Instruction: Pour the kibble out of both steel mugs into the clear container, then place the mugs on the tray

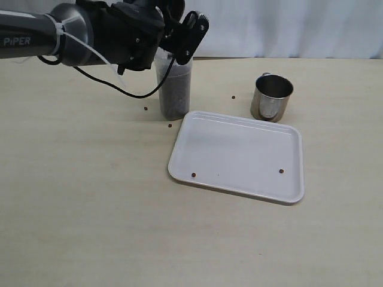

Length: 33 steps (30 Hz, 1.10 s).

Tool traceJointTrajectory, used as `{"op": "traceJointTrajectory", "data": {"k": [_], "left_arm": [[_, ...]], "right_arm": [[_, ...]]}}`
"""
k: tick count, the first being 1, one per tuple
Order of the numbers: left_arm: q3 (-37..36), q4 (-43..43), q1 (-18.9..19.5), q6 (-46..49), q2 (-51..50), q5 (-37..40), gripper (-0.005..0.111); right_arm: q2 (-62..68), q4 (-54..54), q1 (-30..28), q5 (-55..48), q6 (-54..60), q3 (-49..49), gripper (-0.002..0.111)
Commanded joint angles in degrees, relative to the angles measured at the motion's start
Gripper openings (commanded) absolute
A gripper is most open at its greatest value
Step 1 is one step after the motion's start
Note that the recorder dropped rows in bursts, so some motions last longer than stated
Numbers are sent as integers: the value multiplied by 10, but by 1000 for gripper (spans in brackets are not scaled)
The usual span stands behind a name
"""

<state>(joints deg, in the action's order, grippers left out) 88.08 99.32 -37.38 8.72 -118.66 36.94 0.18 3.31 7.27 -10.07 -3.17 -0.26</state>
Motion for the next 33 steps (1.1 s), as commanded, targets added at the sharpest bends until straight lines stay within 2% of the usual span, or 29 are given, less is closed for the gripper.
{"op": "traceJointTrajectory", "data": {"k": [1,18,21,33], "left_arm": [[7,6,-3,2,3,29,0],[31,6,-13,38,3,26,0],[33,6,-13,79,3,26,0],[34,6,-19,139,-18,47,0]], "right_arm": [[-2,1,2,-1,-1,3,5],[-2,1,2,-1,-1,3,5],[-2,1,2,-1,-1,3,5],[-2,1,2,-1,-1,3,5]]}}
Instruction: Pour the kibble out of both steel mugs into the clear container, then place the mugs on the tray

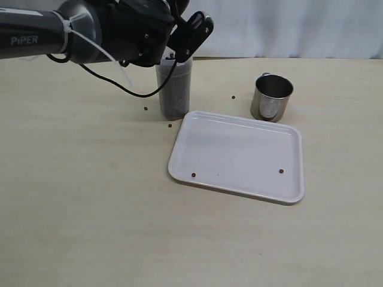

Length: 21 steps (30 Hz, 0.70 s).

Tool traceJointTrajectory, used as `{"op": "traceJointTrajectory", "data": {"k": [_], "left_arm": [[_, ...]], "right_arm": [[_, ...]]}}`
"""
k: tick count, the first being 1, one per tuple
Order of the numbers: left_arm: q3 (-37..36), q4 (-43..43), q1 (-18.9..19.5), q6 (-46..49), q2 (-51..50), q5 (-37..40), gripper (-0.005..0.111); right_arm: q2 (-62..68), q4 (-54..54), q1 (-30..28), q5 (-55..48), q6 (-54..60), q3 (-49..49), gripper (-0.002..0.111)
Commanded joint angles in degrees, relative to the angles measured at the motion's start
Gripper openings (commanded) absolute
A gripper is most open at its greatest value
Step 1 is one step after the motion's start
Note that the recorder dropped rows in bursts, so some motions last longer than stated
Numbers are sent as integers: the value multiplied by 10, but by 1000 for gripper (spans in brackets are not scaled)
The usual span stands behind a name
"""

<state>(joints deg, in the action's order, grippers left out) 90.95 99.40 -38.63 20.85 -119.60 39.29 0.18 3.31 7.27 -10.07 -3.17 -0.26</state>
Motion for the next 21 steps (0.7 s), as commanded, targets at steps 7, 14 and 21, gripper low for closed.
{"op": "traceJointTrajectory", "data": {"k": [7,14,21], "left_arm": [[5,6,-20,35,-11,38,0],[5,6,-27,36,-11,80,0],[5,6,-38,37,-11,103,0]], "right_arm": [[-2,1,2,-1,-1,3,5],[-2,1,2,-1,-1,3,5],[-2,1,2,-1,-1,3,5]]}}
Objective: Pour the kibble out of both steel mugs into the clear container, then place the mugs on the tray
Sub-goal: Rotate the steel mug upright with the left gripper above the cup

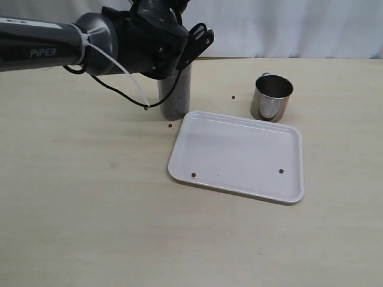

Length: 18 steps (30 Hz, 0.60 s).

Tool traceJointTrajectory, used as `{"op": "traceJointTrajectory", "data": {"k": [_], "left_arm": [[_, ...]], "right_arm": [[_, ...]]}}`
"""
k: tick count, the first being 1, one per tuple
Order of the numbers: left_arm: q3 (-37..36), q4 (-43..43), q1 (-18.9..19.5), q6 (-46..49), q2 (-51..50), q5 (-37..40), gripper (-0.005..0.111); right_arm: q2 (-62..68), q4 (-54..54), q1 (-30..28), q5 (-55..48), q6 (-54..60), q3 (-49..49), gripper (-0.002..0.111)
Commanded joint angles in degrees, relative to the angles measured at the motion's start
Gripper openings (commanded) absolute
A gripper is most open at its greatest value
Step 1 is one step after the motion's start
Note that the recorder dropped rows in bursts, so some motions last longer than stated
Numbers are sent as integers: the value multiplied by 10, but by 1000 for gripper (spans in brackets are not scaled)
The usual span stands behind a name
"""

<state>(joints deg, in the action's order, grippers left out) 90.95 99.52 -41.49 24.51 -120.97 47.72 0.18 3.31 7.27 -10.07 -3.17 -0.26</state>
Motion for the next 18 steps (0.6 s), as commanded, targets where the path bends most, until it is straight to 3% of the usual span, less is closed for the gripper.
{"op": "traceJointTrajectory", "data": {"k": [1,18], "left_arm": [[5,4,-11,0,3,23,0],[5,4,-25,-2,-25,81,0]], "right_arm": [[-2,1,2,-1,-1,3,5],[-2,1,2,-1,-1,3,5]]}}
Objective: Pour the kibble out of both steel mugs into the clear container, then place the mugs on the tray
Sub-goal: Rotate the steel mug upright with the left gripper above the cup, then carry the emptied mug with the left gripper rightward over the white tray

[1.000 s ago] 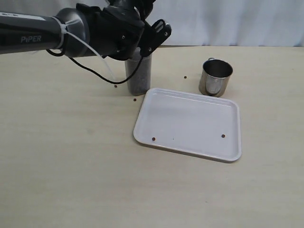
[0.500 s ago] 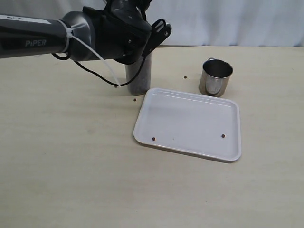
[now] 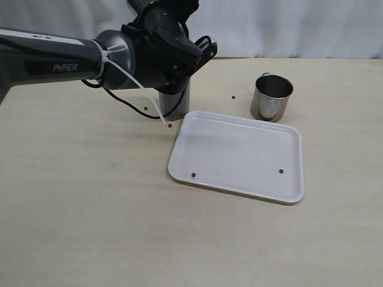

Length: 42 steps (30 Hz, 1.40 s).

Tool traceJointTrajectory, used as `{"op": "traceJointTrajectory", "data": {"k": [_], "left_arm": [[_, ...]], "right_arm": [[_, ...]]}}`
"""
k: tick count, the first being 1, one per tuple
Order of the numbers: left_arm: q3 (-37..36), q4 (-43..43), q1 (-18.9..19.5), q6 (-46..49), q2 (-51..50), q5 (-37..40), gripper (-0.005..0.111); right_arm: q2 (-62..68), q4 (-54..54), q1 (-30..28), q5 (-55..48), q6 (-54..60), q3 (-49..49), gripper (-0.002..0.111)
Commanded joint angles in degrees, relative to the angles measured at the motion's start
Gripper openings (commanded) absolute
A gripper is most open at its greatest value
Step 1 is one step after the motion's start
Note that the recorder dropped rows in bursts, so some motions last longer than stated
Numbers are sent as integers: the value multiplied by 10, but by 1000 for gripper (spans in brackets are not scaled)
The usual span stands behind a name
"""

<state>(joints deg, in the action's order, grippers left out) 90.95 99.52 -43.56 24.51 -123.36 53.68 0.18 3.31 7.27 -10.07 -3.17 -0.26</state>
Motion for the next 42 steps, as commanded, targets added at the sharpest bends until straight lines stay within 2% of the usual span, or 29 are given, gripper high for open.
{"op": "traceJointTrajectory", "data": {"k": [1,14,26,39,42], "left_arm": [[5,4,-4,-2,-1,24,0],[5,4,-4,-27,-2,37,0],[5,4,-4,-131,-1,34,0],[5,-216,13,-127,89,-98,0],[5,-239,21,-123,102,-111,0]], "right_arm": [[-2,1,2,-1,-1,3,5],[-2,1,2,-1,-1,3,5],[-2,1,2,-1,-1,3,5],[-2,1,2,-1,-1,3,5],[-2,1,2,-1,-1,3,5]]}}
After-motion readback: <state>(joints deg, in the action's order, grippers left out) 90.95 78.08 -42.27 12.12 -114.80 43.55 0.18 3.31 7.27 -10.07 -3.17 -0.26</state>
